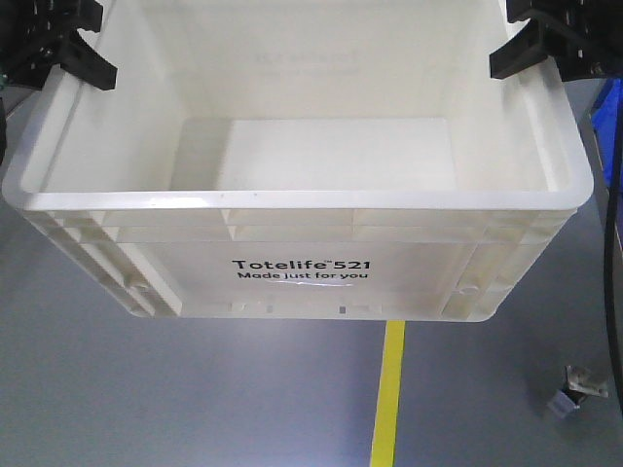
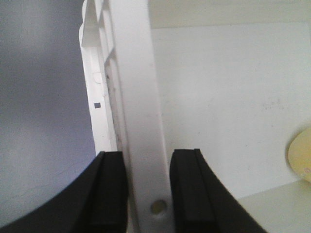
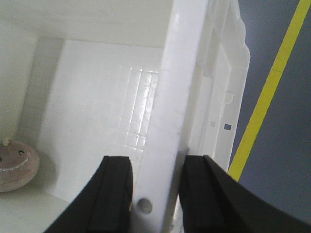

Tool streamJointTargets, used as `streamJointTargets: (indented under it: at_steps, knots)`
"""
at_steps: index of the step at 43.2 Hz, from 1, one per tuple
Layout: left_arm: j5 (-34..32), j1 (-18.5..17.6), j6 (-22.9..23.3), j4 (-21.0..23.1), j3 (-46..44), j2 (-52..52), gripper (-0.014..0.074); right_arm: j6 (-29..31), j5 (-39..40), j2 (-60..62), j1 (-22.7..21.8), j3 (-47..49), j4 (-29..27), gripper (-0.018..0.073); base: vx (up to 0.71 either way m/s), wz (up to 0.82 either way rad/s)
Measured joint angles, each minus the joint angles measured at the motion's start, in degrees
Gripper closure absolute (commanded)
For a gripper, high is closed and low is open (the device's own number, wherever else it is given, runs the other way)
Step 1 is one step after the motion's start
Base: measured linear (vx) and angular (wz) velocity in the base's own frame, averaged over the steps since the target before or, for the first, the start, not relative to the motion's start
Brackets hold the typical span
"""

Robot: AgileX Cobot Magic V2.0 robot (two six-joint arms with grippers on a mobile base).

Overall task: Place moving items into box and shelve
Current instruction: 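Keep holding the tote with both grippers while driving onward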

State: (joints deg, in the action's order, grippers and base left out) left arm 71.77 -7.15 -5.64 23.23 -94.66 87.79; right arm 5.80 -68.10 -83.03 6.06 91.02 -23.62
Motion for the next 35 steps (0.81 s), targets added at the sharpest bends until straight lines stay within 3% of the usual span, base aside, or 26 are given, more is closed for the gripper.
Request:
streamJointTargets:
  at_steps: [35]
  knots:
    - [0.0, 0.0, 0.0, 0.0, 0.0, 0.0, 0.06, 0.0, 0.0, 0.0, 0.0, 0.0, 0.0, 0.0559, 0.52, -0.08]
